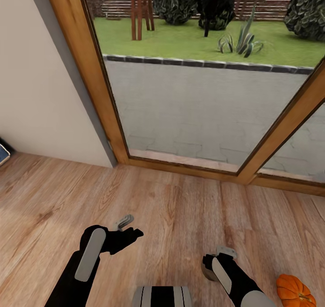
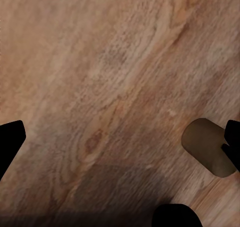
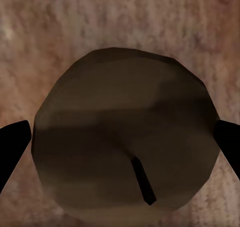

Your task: Place each of the two pumpkins and all three candles from the living room inside a cabinet in the living room (use any cabinet), then make sure every cabinet is closed, and position the cauldron so it is next to a table in the living room.

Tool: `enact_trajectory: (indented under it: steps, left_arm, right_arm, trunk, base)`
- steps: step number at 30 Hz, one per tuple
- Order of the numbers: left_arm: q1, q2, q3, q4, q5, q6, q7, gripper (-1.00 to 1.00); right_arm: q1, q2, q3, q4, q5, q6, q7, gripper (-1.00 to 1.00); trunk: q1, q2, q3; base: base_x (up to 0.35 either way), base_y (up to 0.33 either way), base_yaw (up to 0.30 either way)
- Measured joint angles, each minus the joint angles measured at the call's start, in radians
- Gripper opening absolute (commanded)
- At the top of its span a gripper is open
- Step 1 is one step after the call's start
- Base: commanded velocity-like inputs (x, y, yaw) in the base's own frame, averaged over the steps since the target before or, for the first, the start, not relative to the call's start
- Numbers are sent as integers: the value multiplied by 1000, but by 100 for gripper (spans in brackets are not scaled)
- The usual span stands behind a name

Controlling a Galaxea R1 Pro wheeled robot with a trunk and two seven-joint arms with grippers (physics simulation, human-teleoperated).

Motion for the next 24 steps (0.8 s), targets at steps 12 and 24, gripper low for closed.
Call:
enact_trajectory:
  steps: [12,24]
  left_arm:
    - [0,0,-1,0,0,0,1,100]
    - [0,0,-1,0,0,0,1,100]
  right_arm:
    - [0,0,0,1,-6,-1,0,-100]
    - [0,0,0,1,-6,-1,0,-100]
  trunk:
    - [-5,3,46]
    - [-11,6,93]
  base:
    - [0,0,0]
    - [0,0,0]
